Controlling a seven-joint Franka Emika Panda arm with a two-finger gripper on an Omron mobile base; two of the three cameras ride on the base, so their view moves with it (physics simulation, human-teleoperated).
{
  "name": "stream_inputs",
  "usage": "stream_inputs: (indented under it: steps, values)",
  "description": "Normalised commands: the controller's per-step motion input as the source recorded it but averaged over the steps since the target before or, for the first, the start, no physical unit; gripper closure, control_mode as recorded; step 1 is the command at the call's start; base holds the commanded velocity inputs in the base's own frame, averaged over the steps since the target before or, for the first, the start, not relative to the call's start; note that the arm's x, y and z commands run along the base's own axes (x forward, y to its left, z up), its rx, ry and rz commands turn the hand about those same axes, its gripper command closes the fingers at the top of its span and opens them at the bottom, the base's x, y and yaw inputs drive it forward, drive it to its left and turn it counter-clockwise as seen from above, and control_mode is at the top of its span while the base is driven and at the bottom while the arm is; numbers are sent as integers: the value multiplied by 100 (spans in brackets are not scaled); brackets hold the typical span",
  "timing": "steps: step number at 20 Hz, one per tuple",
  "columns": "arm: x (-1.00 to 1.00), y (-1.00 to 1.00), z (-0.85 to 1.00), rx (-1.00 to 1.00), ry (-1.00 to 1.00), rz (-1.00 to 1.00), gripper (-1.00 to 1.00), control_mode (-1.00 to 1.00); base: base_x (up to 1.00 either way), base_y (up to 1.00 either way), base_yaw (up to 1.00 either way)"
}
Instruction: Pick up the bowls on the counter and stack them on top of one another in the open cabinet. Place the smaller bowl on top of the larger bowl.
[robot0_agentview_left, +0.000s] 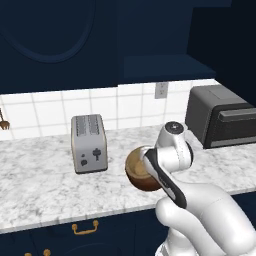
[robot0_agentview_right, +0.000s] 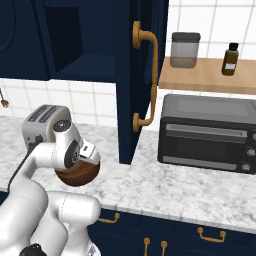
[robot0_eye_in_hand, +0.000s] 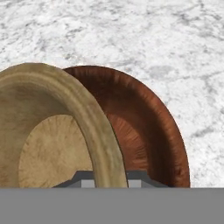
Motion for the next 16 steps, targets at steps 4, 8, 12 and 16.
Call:
stream_inputs:
  steps: [4,8,12,16]
  values:
    - [0,-11,0,0,0,0,100,-100,0,0,0]
    - [0,-14,-1,0,0,-1,100,-100,0,0,0]
    - [0,-6,-8,0,0,0,100,-100,0,0,0]
    - [0,-1,-6,0,0,0,100,-100,0,0,0]
